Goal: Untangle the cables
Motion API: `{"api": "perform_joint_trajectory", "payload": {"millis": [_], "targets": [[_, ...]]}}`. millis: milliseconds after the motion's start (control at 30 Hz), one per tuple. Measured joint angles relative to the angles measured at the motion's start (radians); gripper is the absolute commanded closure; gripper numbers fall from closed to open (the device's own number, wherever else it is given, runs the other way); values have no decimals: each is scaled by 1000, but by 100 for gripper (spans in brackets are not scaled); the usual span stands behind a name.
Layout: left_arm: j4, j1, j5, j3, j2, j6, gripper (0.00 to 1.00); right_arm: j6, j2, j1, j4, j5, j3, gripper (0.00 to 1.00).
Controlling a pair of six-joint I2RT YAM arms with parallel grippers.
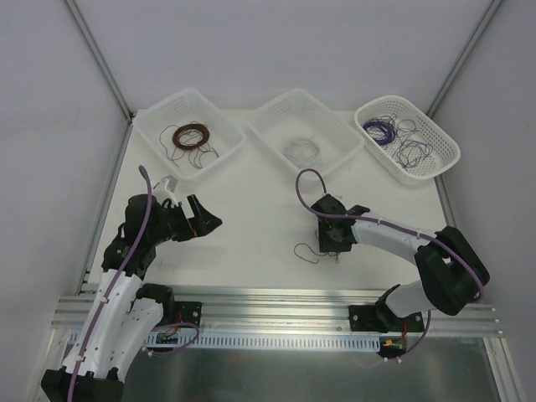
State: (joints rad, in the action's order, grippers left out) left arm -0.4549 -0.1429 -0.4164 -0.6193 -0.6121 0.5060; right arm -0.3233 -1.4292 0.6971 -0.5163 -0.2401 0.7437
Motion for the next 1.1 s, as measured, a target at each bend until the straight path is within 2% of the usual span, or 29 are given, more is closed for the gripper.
{"api": "perform_joint_trajectory", "payload": {"millis": [133, 167, 233, 467, 667, 833, 1100], "targets": [[1, -50, -3, 12, 0, 44, 1, 6, -14, 0, 16, 24, 10, 79], [1, -70, 3, 13, -3, 57, 1, 8, -14, 0, 18, 26, 10, 90], [5, -113, 14, 13, -11, 77, 1, 18, -14, 3, 21, 32, 10, 99], [61, -316, 87, 13, -119, 161, 1, 45, 0, 115, 51, 41, 29, 99], [117, -441, 169, 2, -208, 242, 3, 52, 122, 209, 153, 94, 29, 99], [169, -517, 237, -26, -253, 319, 9, 50, 197, 295, 286, 123, 28, 99], [248, -639, 370, -74, -344, 409, 19, 28, 214, 393, 426, 120, 27, 99]]}}
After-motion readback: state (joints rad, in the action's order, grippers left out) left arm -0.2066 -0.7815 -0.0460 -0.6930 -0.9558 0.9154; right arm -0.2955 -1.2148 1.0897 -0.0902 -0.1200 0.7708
